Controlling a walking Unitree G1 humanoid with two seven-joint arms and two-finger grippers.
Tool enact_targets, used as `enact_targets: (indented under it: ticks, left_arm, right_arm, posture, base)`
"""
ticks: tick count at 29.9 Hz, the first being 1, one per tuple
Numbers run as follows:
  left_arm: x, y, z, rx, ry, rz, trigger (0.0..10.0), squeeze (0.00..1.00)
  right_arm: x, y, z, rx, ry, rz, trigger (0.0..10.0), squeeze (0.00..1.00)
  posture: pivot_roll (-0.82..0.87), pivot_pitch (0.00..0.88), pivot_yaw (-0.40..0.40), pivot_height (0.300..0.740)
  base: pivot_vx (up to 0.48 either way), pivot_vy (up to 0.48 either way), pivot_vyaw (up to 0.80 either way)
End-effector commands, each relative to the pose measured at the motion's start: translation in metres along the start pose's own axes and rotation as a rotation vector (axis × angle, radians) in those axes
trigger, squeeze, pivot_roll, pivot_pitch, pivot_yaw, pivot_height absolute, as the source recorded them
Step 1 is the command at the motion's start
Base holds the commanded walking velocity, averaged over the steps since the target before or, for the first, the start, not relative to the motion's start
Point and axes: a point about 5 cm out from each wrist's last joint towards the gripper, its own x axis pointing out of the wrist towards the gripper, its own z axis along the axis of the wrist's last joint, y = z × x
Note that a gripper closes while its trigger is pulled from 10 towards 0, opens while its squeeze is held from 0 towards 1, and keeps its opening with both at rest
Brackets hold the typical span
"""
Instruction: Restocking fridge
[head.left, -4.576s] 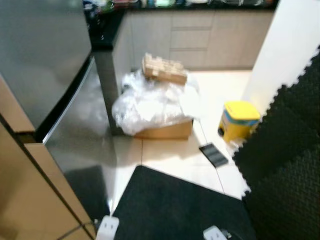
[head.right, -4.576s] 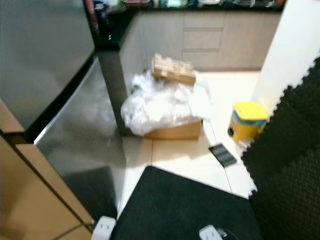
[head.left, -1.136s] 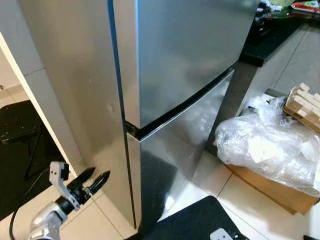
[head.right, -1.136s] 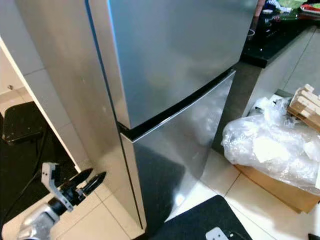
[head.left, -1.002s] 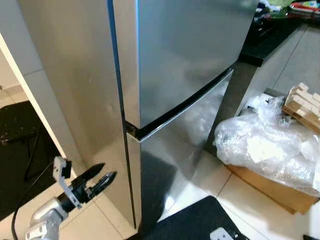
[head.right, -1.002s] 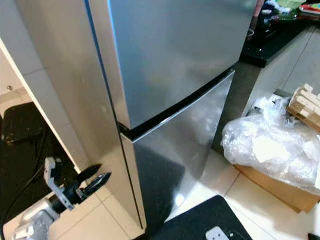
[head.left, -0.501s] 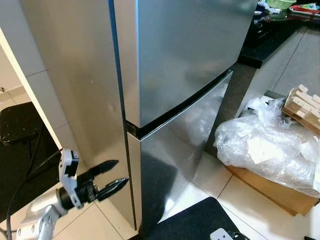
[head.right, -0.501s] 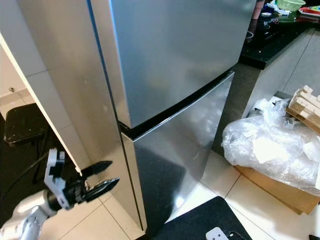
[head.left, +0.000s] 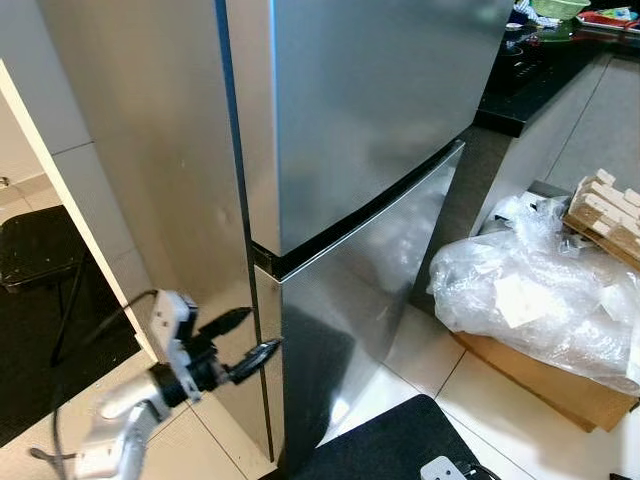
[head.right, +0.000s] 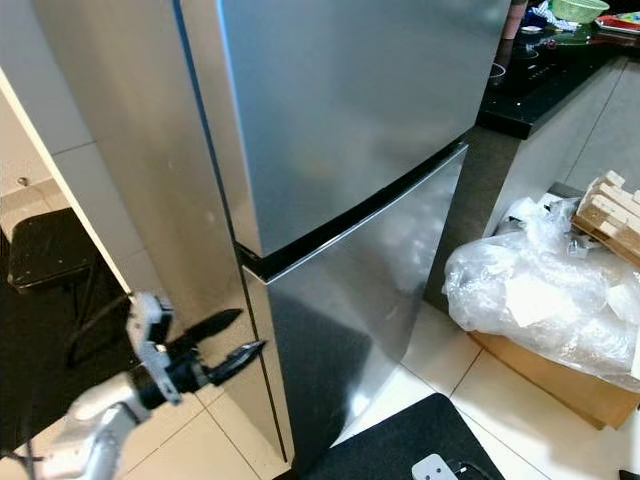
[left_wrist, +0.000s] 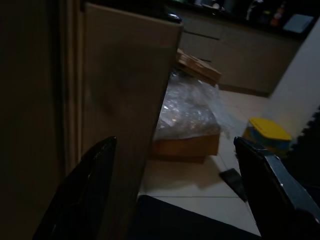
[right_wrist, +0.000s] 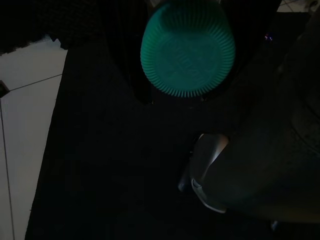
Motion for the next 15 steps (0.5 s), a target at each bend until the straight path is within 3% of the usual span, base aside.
enact_targets:
  ticks: [1, 12, 15]
  left_arm:
    - [0.004, -0.001, 0.0, 0.022, 0.004, 0.004, 10.0, 0.0]
    - [0.018, 0.004, -0.001, 0.086, 0.013, 0.071, 10.0, 0.0]
    - [0.019, 0.013, 0.0, 0.141, 0.04, 0.144, 10.0, 0.0]
  right_arm:
    - [0.0, -0.001, -0.002, 0.0, 0.009, -0.004, 10.0, 0.0]
    - [0.0, 0.0, -0.004, 0.0, 0.012, -0.011, 10.0, 0.0]
    - [0.0, 0.001, -0.004, -0.002, 0.014, -0.013, 10.0, 0.0]
  posture:
    - [-0.04, 0.0, -0.015, 0.74]
    - [-0.04, 0.0, -0.009, 0.74]
    - [-0.04, 0.0, -0.008, 0.74]
  base:
    - [0.0, 0.0, 0.0]
    - [0.0, 0.0, 0.0]
    - [0.0, 0.0, 0.0]
